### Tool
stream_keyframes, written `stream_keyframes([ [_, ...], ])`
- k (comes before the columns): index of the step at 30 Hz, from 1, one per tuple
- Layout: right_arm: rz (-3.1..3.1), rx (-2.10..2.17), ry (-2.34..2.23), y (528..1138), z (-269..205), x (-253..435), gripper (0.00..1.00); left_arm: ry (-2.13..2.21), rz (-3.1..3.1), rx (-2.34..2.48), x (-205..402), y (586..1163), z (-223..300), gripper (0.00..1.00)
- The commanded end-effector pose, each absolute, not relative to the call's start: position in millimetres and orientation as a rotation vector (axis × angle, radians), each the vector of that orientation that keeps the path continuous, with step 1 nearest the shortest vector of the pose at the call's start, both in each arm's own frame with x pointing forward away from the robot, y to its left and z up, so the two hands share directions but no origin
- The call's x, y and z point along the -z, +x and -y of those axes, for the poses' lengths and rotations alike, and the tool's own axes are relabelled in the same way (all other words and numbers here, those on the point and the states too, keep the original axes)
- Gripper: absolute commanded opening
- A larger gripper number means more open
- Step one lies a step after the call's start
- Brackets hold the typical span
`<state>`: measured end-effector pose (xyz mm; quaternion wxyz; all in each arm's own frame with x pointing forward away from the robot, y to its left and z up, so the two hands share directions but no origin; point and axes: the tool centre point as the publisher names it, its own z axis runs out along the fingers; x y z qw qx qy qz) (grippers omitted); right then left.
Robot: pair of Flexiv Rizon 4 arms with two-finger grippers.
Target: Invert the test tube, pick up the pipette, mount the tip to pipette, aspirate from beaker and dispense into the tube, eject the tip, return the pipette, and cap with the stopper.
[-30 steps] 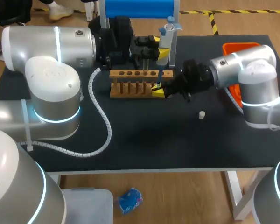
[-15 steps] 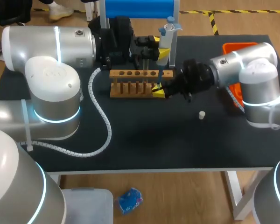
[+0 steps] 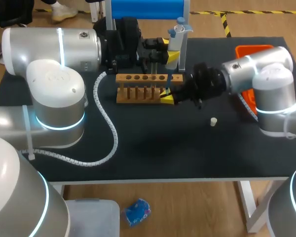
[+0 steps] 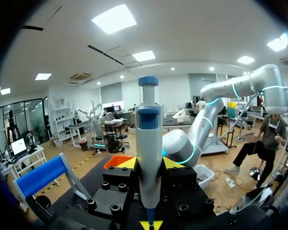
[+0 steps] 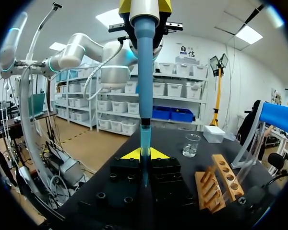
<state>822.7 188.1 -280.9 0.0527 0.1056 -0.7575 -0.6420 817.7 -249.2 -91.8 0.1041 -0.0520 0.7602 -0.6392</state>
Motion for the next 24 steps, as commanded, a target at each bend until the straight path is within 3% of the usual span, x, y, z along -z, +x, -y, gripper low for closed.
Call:
stream_keyframes([
  [1,2.293,1.971,0.317,822.2,-190.8,284.6,0.00,-0.152,-2.234,1.890,93.4,818.0,249.1,0.00],
  [24,2.237,2.086,0.314,824.1,-193.8,277.6,0.00,-0.152,-2.234,1.890,93.4,818.0,249.1,0.00],
])
